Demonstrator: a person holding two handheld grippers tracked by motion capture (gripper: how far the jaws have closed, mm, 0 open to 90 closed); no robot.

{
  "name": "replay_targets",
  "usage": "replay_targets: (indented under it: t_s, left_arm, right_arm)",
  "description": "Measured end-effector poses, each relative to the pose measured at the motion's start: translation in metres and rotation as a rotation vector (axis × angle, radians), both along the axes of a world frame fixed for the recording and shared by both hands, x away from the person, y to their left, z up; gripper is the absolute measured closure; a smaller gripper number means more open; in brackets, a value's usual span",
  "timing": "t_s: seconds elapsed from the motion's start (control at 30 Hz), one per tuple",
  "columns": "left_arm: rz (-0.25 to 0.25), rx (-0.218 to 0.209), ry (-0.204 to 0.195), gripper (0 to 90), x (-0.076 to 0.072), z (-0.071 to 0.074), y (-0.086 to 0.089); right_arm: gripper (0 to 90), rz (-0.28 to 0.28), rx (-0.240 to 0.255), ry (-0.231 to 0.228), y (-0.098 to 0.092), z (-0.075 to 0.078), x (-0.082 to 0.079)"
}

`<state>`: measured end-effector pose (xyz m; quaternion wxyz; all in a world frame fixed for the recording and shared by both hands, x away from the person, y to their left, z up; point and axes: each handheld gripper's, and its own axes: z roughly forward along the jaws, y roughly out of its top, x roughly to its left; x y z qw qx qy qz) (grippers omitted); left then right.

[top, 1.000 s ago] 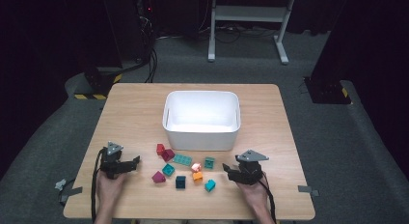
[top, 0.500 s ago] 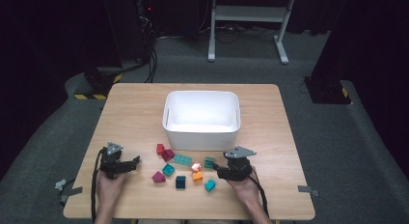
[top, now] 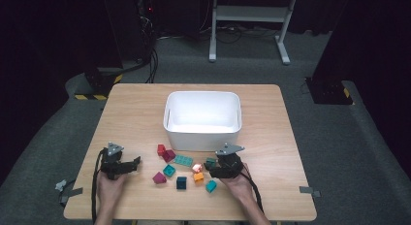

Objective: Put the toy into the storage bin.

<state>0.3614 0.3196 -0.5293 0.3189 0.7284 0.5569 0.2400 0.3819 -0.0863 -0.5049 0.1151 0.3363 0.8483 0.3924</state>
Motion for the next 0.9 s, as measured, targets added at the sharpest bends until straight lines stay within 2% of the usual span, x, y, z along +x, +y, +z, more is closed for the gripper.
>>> replay_targets:
  t_s: [0.37,0.43,0.6,0.7,0.9]
  left_arm:
    - [0.001,-0.001,0.0,13.7,0.0,0.0,0.0]
    - [0.001,-0.001,0.0,13.7,0.0,0.0,0.0]
    - [0.001,-0.002,-0.001,13.9,0.0,0.0,0.0]
    - [0.001,-0.002,-0.001,14.0,0.0,0.0,0.0]
    - [0.003,-0.004,-0.001,14.1,0.0,0.0,0.0]
  right_arm:
    - [36.9,-0.002,-0.05,0.026,0.005,-0.009,0.008]
    - [37.7,-0.005,-0.046,0.033,0.004,-0.01,0.009]
    - [41.9,-0.009,-0.054,0.027,0.001,-0.01,0.008]
    - [44.8,-0.006,-0.09,0.013,0.001,-0.014,0.008]
    - [47.0,-0.002,-0.092,0.006,-0.002,-0.013,0.008]
